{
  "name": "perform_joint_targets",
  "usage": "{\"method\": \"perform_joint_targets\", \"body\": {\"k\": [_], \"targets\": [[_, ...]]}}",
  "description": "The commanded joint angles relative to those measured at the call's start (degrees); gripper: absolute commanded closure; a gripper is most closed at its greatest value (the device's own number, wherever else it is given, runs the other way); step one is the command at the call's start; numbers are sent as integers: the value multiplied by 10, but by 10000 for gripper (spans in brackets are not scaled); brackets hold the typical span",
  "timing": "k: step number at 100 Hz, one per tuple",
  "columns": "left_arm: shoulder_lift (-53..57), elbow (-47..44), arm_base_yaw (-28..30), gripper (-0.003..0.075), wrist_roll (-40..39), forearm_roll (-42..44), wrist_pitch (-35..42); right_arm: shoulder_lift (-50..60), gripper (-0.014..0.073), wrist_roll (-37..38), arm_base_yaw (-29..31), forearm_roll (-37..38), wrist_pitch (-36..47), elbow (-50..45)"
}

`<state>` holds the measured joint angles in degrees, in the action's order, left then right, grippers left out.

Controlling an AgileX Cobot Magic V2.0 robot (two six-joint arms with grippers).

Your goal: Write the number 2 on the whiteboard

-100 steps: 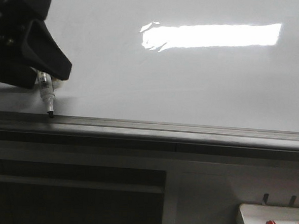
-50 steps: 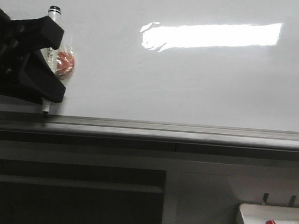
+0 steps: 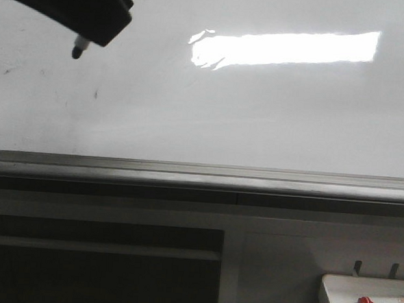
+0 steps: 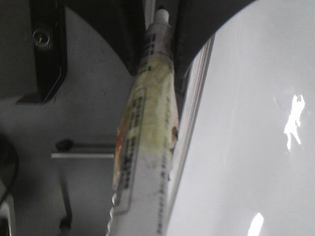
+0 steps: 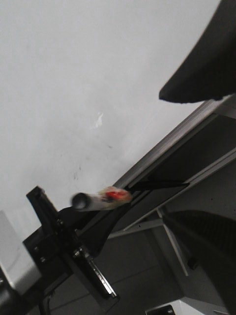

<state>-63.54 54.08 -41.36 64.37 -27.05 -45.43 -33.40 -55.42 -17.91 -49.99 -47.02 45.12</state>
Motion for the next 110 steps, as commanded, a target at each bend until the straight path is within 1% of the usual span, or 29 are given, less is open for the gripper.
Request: {"method": "perform_joint_targets", "body": {"k": [1,6,17,29,50,64,85,90,95,102,110], "targets": [[11,28,-23,741,18,54,-2,-48,173,-37,-40,-27,19,46],[11,29,-27,741,18,68,0,-70,173,-37,-66,-23,20,56],[11,29,-29,741,18,69,4,-119,173,-37,-124,-9,38,68],[11,29,-29,741,18,69,4,-164,173,-37,-182,12,84,76],[11,29,-29,741,17,69,4,-241,173,-37,-269,12,149,96],[11,29,-29,741,17,69,4,-283,173,-37,-288,12,192,96],[11,29,-29,741,16,67,4,-329,177,-37,-288,3,203,101],[11,29,-29,741,16,66,4,-336,197,-37,-288,-13,207,101],[11,29,-29,741,16,66,4,-340,236,-37,-288,-22,209,101],[11,29,-29,741,16,66,4,-340,317,-37,-288,-31,209,101],[11,29,-29,741,16,66,4,-340,429,-37,-288,-34,209,101]]}}
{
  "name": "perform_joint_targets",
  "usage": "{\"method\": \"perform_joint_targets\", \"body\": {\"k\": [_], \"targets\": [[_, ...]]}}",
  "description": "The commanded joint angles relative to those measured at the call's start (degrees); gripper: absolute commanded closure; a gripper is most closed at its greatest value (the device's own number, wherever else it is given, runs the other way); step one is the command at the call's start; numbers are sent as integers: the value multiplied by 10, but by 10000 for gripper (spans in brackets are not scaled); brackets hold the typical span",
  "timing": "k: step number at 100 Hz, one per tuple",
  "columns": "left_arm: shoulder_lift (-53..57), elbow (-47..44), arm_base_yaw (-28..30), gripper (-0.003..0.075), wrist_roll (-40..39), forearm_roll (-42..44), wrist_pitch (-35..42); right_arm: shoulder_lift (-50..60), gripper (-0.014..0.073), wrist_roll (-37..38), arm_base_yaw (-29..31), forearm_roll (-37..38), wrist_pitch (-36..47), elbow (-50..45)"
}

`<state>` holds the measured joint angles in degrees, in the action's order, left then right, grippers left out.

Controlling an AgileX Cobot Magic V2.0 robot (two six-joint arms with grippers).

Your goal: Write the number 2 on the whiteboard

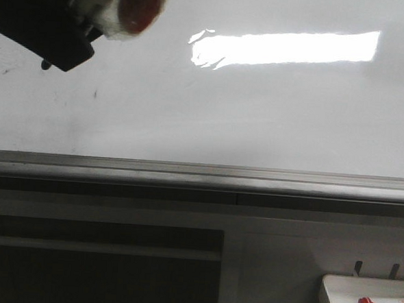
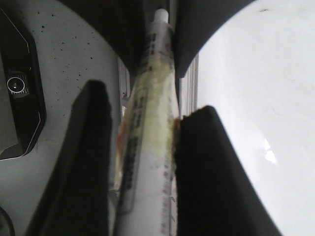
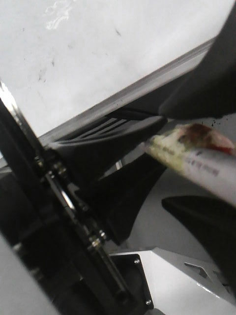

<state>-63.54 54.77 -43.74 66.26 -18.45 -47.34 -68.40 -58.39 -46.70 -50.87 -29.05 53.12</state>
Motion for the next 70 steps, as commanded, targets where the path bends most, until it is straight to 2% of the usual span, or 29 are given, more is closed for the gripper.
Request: {"method": "perform_joint_targets", "body": {"k": [1,17,26,30,35,50,55,61,70], "targets": [[11,22,-5,741,-3,-20,23,10,439,-7,0,-25,29,21],[11,22,-5,740,-9,-23,24,10,675,-7,0,-25,23,21],[11,22,-5,729,-45,-25,33,10,671,-7,0,-25,26,21],[12,22,-5,694,-62,-25,33,10,671,-7,0,-25,30,21],[13,22,-5,623,-83,-25,33,10,671,-8,0,-24,39,21],[41,22,-5,325,-160,-25,33,10,671,-9,2,-17,77,20],[59,22,-5,273,-178,-25,33,10,671,-9,3,-14,90,20],[85,22,-5,274,-199,-25,33,10,671,-9,3,-10,109,20],[138,22,-4,323,-221,-24,35,10,671,-9,3,-6,143,20]]}}
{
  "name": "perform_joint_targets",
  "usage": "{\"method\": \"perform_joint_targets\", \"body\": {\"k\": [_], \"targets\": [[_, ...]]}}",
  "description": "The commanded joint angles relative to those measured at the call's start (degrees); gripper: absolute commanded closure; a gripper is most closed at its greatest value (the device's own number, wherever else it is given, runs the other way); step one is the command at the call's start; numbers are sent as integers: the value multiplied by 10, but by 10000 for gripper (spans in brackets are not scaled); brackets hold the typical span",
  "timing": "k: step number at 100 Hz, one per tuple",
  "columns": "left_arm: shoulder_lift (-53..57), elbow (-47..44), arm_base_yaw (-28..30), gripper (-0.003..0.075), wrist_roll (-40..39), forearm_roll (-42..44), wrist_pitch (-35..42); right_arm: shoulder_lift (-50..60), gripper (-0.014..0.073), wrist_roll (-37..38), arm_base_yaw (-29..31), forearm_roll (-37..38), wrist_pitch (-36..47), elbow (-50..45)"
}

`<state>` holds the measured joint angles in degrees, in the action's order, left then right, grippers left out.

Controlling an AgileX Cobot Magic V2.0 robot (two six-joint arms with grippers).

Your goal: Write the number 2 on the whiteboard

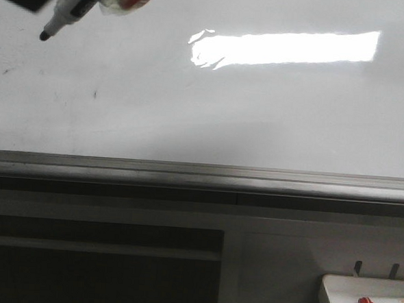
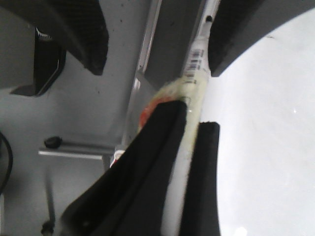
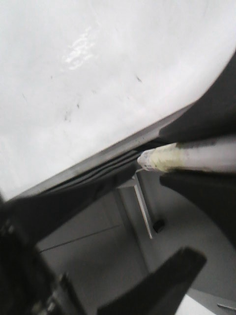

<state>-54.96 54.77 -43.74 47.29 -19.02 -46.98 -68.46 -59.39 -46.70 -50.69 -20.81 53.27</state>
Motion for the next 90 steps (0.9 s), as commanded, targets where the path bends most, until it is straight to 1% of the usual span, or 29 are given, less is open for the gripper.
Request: {"method": "perform_joint_targets", "body": {"k": [1,6,11,19,30,35,38,40,53,64,90], "targets": [[62,21,-2,331,-32,-18,31,11,671,1,3,-8,66,19],[99,16,4,367,-56,-4,42,7,671,1,3,-8,86,19],[139,5,14,409,-100,31,62,3,671,1,3,-7,105,19],[202,-22,34,487,-201,119,101,-11,671,1,3,0,130,19],[290,-78,66,615,-344,224,132,-33,671,0,3,24,164,19],[324,-105,77,680,-374,249,134,-47,671,0,3,29,185,19],[341,-120,84,727,-379,253,135,-53,671,0,3,30,198,19],[354,-131,86,743,-381,253,135,-58,671,0,3,30,208,19],[413,-188,94,741,-385,241,133,-84,671,-1,3,30,276,20],[437,-213,94,741,-385,222,133,-103,671,-1,3,30,320,20],[442,-221,94,741,-385,209,136,-135,671,-1,5,30,334,20]]}}
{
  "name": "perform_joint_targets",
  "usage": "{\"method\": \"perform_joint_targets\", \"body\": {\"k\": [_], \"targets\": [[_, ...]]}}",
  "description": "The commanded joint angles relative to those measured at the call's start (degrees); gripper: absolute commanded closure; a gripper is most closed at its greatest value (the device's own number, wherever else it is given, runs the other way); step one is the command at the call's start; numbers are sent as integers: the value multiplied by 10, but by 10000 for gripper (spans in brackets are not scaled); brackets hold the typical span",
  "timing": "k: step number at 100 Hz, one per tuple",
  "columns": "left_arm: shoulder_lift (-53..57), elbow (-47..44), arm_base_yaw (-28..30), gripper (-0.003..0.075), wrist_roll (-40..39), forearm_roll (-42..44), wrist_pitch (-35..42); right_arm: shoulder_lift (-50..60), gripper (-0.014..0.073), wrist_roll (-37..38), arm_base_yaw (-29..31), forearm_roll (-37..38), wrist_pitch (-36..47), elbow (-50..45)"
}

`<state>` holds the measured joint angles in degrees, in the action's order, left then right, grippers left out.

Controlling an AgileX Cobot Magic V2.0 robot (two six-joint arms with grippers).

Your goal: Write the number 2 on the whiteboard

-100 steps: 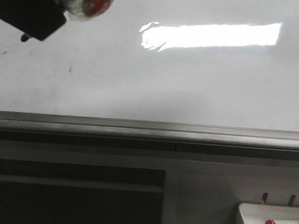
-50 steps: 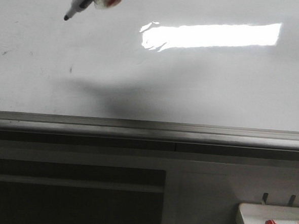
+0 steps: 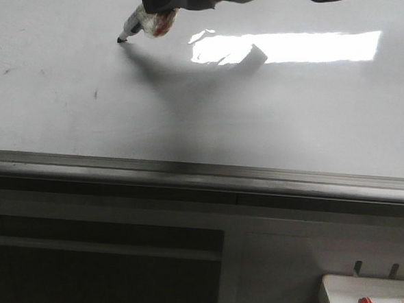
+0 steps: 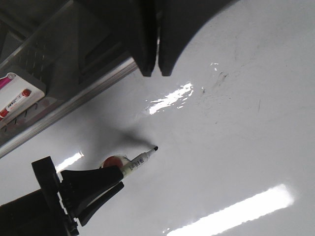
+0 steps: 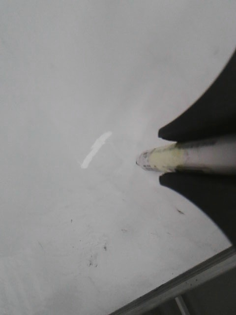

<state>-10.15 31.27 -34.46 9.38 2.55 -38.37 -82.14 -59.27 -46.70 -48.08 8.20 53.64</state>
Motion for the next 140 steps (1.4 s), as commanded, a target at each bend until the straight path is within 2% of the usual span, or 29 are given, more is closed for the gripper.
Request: {"method": "perform_joint_targets", "body": {"k": [1,31,72,83,99,108,120,140], "targets": [[-7,14,1,741,-6,-6,50,0,671,-2,5,4,46,16],[-7,14,1,741,-6,-6,50,19,671,-2,59,2,53,16],[-7,14,1,741,-6,-6,50,105,654,-2,129,1,-40,12],[-7,14,1,741,-6,-8,50,111,654,-2,129,-9,-36,-13],[-7,14,1,741,-6,-21,50,109,654,-2,129,-84,-27,-66],[-7,14,1,741,-6,-21,50,98,654,-2,125,-111,-50,-83],[-7,14,1,741,-6,-21,50,70,654,-2,98,-112,-76,-85],[-7,14,1,741,-6,-21,50,11,654,-2,31,-130,-45,-72]]}}
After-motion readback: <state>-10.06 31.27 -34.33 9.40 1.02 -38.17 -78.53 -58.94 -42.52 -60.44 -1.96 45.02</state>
